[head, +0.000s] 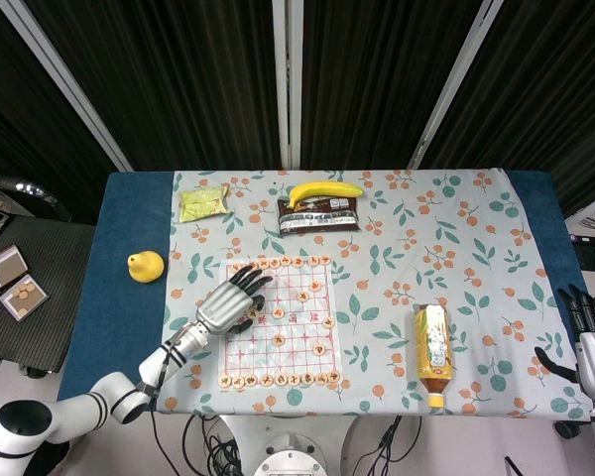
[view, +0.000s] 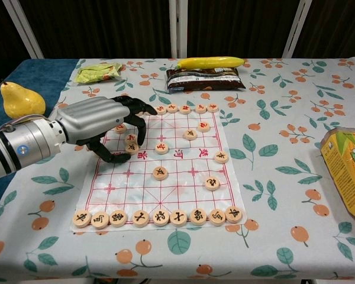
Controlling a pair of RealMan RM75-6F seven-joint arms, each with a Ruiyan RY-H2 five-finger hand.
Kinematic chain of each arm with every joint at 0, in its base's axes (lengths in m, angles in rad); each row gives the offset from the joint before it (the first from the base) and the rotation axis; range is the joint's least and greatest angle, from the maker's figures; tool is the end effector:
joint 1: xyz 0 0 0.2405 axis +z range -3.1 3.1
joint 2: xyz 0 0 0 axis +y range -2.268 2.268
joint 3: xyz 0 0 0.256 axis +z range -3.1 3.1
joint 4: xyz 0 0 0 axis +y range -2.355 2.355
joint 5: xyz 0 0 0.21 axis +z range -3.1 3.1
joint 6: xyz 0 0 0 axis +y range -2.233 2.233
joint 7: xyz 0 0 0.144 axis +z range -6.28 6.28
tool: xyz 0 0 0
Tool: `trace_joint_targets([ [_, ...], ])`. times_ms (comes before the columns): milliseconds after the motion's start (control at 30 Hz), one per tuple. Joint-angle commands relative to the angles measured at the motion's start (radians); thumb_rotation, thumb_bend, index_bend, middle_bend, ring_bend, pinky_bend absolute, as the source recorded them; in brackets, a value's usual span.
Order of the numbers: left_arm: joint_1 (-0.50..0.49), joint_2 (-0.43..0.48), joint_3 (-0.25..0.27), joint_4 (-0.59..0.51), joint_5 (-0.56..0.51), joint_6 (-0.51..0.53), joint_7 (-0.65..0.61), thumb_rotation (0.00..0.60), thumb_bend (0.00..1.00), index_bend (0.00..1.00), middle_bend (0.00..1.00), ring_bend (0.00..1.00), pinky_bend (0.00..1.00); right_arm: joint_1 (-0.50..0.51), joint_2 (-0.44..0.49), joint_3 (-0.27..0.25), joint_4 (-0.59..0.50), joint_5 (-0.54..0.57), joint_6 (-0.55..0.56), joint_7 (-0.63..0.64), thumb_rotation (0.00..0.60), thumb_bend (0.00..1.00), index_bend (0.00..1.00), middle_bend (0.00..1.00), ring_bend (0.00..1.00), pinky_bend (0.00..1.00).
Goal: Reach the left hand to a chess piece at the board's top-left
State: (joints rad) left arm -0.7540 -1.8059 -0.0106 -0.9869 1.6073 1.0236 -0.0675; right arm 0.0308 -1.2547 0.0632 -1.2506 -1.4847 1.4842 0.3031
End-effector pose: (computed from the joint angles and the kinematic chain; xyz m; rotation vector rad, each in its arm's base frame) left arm -0.1637 0.3258 -0.0872 -2.1586 -0.7332 -1.0500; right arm -0.3775 -0.1674 0.1575 1.2695 -0.9823 0.9281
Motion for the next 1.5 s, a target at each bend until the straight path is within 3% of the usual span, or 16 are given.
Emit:
trace_joint_targets([
  [33,-0.001,-0.001,0.001,0.002,-0.002,-0.002,0.001,0.6,0.3,0.46,0.07,0.0,0.0,0.0,-0.001,0.0,0.001,-0.001,0.001,0.001,0.6,0.14,0.0,0.0,0.0,0.0],
  [467,0.0,-0.009,0.003,0.009,0.0,0.023,-0.011,0.6,0.31,0.52,0.09,0.0,0.0,-0.001,-0.002,0.001,0.006,0.0,0.001,0.005,0.6,0.15,0.0,0.0,0.0,0.0],
  [867,-0.034,-0.015,-0.033,0.031,-0.012,0.024,-0.059,0.6,0.31,0.52,0.09,0.0,0.0,-0.001,-0.004,0.0,0.009,0.001,-0.004,0.009,0.6,0.15,0.0,0.0,0.0,0.0],
  [1500,-0.054,-0.034,-0.022,0.099,-0.024,-0.008,-0.128,0.6,0.31,0.5,0.09,0.0,0.0,-0.003,0.003,0.003,0.006,0.006,-0.005,0.004,0.6,0.15,0.0,0.0,0.0,0.0],
])
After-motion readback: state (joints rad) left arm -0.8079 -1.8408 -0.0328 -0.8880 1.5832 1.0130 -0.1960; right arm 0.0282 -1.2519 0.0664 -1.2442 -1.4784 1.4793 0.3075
